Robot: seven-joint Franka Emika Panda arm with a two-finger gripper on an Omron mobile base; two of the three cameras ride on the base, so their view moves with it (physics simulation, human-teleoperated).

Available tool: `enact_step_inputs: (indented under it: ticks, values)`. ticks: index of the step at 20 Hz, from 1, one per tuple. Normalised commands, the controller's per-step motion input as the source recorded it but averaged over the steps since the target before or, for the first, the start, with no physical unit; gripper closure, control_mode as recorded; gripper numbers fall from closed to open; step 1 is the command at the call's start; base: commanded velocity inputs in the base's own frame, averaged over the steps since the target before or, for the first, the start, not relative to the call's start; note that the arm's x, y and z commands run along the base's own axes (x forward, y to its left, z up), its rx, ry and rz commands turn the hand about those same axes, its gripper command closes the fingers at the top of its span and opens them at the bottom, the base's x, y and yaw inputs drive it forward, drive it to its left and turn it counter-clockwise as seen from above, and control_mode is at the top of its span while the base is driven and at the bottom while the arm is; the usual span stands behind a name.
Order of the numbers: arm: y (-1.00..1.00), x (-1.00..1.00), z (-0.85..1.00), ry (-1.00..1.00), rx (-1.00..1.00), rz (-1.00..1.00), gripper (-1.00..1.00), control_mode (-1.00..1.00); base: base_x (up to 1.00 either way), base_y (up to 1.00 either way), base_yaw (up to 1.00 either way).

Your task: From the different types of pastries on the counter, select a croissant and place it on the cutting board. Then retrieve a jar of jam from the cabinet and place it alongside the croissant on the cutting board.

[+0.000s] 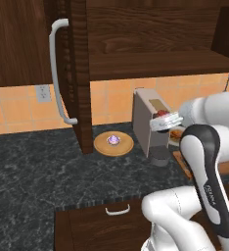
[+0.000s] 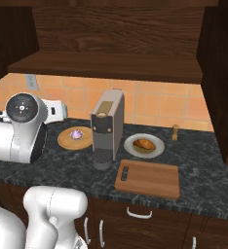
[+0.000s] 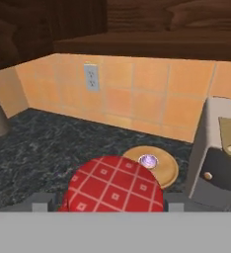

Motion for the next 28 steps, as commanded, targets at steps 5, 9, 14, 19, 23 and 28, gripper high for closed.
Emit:
enact_step_inputs:
  ticks: [5, 9, 14, 19, 23, 28]
  values:
    - [-1.0, 0.08, 0.0, 0.19, 0.0, -0.01, 1.0, -1.0, 0.0, 0.0, 0.0]
    - [-0.98, 0.08, -0.02, 0.16, 0.0, 0.0, 1.0, -1.0, 0.0, 0.0, 0.0]
    - [-0.48, -0.22, -0.34, 0.01, -0.01, 0.0, 1.0, -1.0, 0.0, 0.0, 0.0]
    - [-0.25, -0.96, -1.0, 0.07, -0.15, -0.03, 1.0, -1.0, 0.0, 0.0, 0.0]
    - [-0.19, -0.18, -0.28, 0.03, 0.0, 0.0, 1.0, -1.0, 0.0, 0.0, 0.0]
    - [-0.88, 0.5, -0.06, 0.01, -0.01, 0.0, 1.0, -1.0, 0.0, 0.0, 0.0]
